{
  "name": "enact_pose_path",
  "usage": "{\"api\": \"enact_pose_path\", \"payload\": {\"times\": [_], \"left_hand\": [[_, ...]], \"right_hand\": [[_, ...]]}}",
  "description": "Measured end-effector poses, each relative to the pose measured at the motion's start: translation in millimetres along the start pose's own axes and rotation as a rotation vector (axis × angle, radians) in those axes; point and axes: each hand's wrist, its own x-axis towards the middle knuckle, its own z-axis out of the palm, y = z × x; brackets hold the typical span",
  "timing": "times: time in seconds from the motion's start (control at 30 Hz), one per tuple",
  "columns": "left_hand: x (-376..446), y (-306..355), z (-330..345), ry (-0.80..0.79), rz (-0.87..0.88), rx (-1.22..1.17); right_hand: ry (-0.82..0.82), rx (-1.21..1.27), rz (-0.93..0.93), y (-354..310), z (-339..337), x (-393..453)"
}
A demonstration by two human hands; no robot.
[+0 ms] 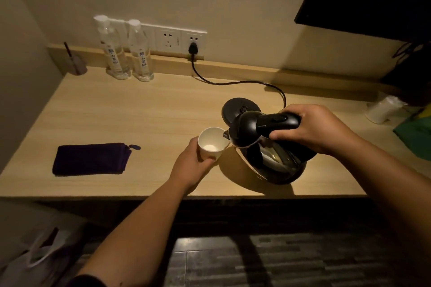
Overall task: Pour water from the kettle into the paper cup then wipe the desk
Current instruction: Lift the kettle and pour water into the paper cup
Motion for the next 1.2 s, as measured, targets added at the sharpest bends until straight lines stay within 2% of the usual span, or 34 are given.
{"api": "enact_pose_path", "payload": {"times": [0.23, 0.57, 1.2], "left_hand": [[1, -3, 2, -0.001, 0.005, -0.037], [4, -10, 1, 0.0, 0.041, -0.01], [4, -11, 1, -0.001, 0.058, -0.013]], "right_hand": [[-0.046, -0.2, -0.098, -24, -9, 10], [-0.064, -0.331, -0.119, -42, -11, 19], [-0.114, -0.408, -0.135, -59, -19, 22]]}}
